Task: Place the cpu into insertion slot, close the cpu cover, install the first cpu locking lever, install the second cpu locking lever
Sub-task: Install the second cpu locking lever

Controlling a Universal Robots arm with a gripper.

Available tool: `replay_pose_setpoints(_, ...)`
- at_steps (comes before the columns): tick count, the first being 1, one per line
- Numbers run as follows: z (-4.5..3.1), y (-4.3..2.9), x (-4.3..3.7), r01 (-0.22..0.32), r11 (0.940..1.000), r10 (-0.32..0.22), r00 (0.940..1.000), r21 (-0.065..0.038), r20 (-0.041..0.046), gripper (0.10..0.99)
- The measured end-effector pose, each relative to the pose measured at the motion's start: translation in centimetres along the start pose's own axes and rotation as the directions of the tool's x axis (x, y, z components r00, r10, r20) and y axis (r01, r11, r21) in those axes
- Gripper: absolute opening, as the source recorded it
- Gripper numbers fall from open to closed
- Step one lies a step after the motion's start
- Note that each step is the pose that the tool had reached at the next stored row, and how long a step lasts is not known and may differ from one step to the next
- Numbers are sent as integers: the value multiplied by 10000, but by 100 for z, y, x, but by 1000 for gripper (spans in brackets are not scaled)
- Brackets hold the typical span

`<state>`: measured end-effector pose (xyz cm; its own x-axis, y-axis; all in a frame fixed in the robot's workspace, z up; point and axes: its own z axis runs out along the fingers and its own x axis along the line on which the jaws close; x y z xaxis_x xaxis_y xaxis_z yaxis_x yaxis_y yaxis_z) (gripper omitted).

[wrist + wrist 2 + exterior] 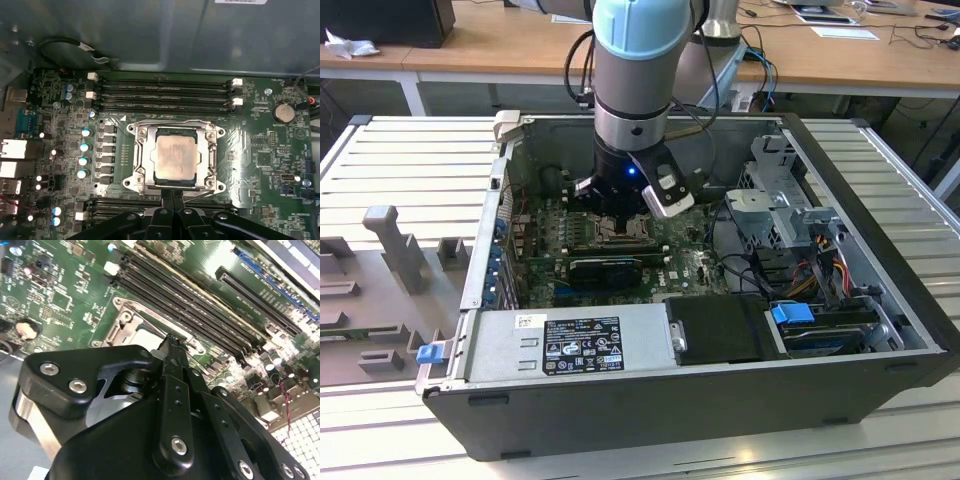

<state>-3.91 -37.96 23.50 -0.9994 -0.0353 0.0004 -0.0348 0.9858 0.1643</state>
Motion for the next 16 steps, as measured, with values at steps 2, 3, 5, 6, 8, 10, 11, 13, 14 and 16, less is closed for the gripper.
replay_pose_setpoints(2, 20, -3, 3, 2, 10000, -2, 10000, -3, 0, 106)
replay_pose_setpoints(3, 57, -9, 8, 0, 10000, 0, 10000, -2, -2, 106)
replay_pose_setpoints(5, 73, -12, 61, 0, 10000, 0, 10000, -34, -2, 106)
replay_pose_setpoints(6, 73, -13, 67, 0, 10000, 0, 10000, -51, -1, 106)
replay_pose_setpoints(8, 72, -20, 75, 3, 10000, -3, 10000, -96, 0, 106)
replay_pose_setpoints(10, 72, -23, 87, 3, 9999, -3, 10000, -111, 1, 106)
replay_pose_setpoints(11, 71, -27, 100, 3, 9999, -3, 10000, -134, 2, 106)
replay_pose_setpoints(13, 68, -48, 110, 9, 9998, -9, 10000, -213, 4, 106)
replay_pose_setpoints(14, 67, -56, 112, 14, 9996, -14, 10000, -277, 6, 106)
replay_pose_setpoints(16, 65, -64, 133, 24, 9994, -24, 10000, -354, 6, 106)
